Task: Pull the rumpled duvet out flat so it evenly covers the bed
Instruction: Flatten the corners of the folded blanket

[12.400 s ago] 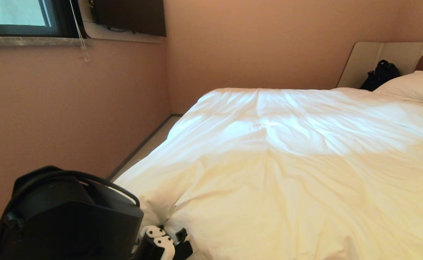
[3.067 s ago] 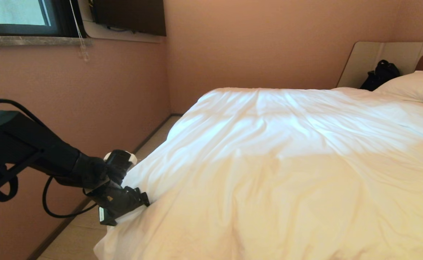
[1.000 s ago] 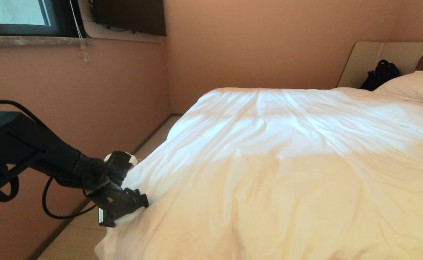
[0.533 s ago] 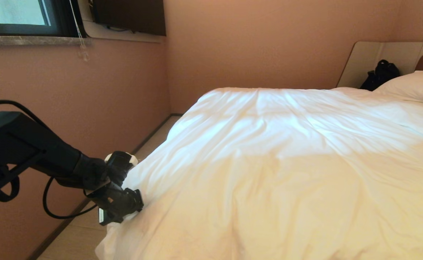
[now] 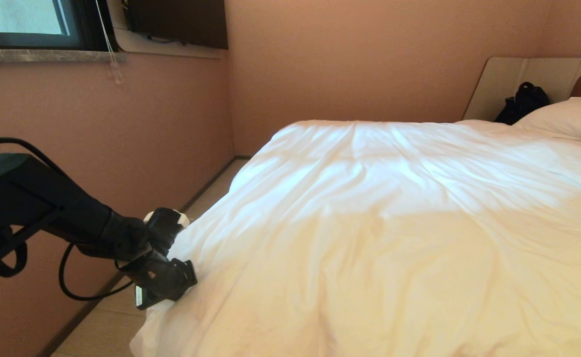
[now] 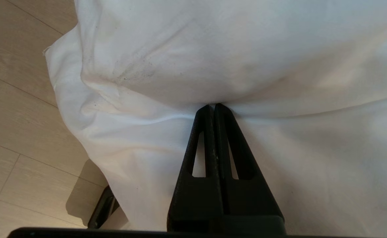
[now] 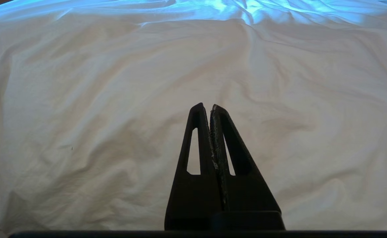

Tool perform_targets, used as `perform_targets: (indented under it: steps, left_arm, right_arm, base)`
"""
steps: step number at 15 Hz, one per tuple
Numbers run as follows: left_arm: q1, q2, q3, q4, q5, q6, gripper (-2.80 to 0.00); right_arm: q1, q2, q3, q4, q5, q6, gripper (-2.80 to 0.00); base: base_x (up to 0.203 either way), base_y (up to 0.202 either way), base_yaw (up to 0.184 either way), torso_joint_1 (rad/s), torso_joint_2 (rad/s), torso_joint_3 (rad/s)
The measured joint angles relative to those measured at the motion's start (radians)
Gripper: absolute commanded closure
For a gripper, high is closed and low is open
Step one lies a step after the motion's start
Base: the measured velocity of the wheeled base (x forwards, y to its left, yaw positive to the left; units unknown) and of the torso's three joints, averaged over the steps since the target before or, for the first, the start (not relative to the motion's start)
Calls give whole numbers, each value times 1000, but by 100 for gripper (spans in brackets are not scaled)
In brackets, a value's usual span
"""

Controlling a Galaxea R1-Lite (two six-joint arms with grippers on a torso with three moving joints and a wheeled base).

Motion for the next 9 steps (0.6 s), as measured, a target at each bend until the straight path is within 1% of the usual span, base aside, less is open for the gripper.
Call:
perform_targets:
  steps: [9]
  left_arm:
    - [-1, -8, -3, 1, -4, -2, 0]
  right_arm:
    - [0, 0, 0, 0, 0, 0, 0]
  base:
    - [0, 0, 0, 0, 0, 0]
